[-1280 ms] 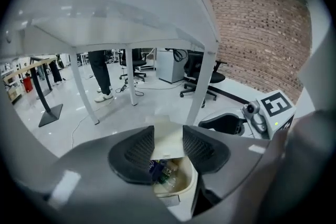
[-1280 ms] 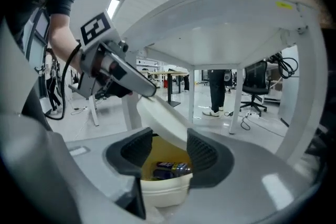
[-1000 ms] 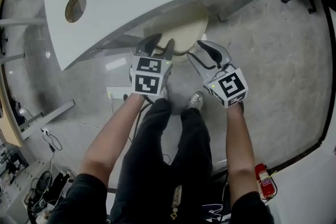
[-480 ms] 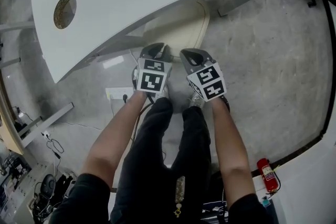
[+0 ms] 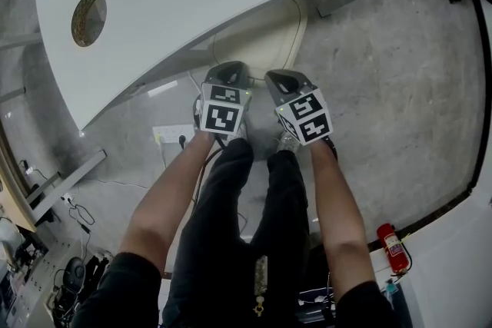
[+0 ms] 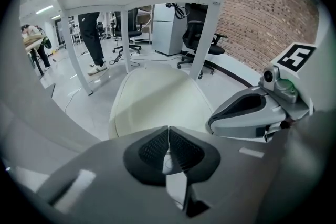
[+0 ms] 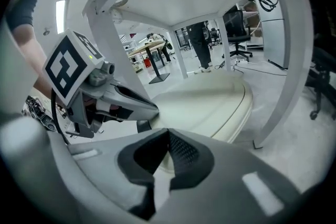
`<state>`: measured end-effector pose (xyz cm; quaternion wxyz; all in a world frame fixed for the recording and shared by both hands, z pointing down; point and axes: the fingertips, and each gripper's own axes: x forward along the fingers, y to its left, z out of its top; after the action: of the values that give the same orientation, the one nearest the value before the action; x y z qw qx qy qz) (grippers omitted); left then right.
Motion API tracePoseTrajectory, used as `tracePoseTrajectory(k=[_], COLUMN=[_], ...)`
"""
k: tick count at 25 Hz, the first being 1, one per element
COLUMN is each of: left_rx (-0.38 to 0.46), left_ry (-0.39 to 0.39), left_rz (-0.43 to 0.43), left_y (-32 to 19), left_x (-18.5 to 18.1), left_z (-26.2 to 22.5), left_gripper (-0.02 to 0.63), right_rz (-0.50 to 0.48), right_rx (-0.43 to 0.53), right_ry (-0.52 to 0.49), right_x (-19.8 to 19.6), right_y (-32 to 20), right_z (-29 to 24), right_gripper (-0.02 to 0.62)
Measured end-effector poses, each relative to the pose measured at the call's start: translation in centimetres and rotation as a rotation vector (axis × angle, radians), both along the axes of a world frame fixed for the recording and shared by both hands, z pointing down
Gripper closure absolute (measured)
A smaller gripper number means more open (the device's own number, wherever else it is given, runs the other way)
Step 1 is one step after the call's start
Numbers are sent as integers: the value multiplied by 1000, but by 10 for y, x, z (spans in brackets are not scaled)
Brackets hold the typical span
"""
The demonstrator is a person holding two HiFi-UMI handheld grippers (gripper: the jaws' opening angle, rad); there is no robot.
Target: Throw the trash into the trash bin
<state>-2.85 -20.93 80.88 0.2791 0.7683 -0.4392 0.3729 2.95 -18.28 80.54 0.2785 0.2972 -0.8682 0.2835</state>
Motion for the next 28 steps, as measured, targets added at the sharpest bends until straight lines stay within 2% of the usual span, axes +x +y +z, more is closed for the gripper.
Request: tracePoseTrajectory(k=[5, 11, 18, 22, 25, 28], left_rx=[28, 113, 155, 199, 274, 313], left_ry=[57, 177, 237, 272, 268, 280], left_rz=[40, 104, 174, 218, 204, 158], left_y=[9, 26, 55, 77, 91, 110], left_x=[9, 22, 40, 51, 53, 52], left_z=[-35, -132, -244, -307, -357, -399], left_gripper=[598, 598, 598, 598, 598, 598], right_rz=[90, 153, 198, 206, 185, 191], right_rx=[35, 121, 221, 323, 370, 371], right_ry=[-99, -150, -189, -199, -221, -236], right_x=[2, 6, 16, 23, 25, 31], right_y=[0, 18, 36, 53, 68, 84], right_z=[-48, -139, -260, -334, -380, -414], right_gripper=[592, 592, 592, 592, 592, 592])
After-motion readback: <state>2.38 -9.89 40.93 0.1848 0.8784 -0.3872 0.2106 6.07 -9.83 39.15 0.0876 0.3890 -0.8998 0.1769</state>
